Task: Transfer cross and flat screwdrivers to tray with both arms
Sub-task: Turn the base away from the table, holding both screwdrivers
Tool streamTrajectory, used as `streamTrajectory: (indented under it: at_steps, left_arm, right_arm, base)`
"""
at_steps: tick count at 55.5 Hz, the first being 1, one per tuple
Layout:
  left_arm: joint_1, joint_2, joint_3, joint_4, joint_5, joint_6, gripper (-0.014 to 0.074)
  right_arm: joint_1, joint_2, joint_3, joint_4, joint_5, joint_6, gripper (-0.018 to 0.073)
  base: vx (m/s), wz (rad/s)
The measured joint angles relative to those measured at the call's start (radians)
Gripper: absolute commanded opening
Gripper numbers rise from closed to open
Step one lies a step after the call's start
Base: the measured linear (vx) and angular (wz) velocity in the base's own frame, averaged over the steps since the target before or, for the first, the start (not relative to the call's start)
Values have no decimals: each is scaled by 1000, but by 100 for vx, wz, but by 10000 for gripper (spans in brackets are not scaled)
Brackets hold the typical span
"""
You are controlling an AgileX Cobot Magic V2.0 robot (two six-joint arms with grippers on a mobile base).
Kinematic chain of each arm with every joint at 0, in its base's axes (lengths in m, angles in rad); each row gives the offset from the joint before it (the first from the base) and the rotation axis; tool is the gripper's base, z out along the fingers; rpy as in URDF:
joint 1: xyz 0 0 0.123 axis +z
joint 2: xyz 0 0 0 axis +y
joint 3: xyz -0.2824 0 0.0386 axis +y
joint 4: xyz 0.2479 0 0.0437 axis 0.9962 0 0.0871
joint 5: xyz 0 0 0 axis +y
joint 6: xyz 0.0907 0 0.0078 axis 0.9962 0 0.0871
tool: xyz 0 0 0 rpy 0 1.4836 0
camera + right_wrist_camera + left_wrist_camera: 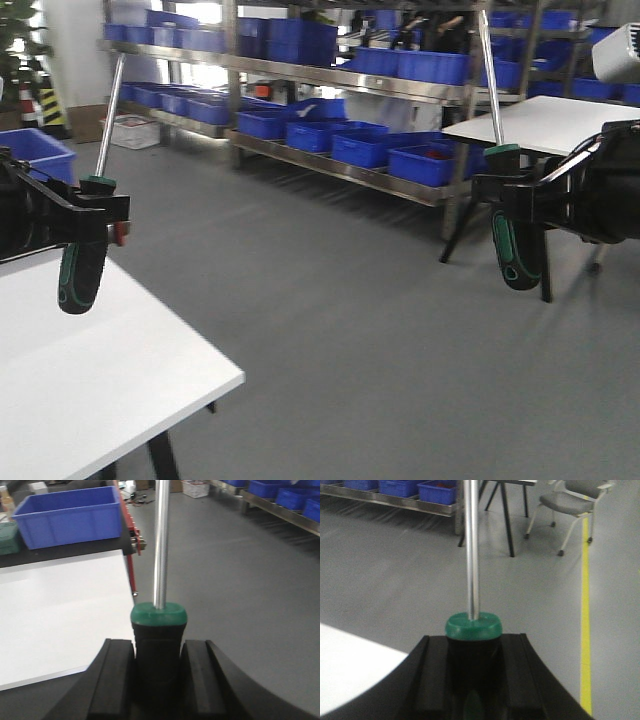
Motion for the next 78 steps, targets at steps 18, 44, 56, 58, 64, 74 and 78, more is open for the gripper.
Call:
streamTrajectory:
  at_steps: [18,44,56,58,64,74,78]
  left_arm:
    - [0,0,0,0,1,0,3]
    - [0,0,0,0,1,0,3]
    - [0,0,0,0,1,0,3]
    - [0,0,0,-1,1,0,3]
    - [0,0,0,-1,1,0,3]
    - [0,0,0,-1,1,0,3]
    - [0,0,0,-1,1,0,3]
  right_arm:
    - [0,0,0,0,0,0,-7]
    - [0,0,0,0,7,0,-7]
    - [0,-2,0,0,13,0,-7]
    - [0,-4,0,0,16,0,-7]
    - [0,-5,0,0,16,0,-7]
    - [0,-5,0,0,17,0,-7]
    - [0,-5,0,0,17,0,-7]
  base:
    - [7,-79]
    - [21,-62]
    - [30,-41]
    - [34,-29]
    - [35,-20]
    - [39,-4]
    - [42,9]
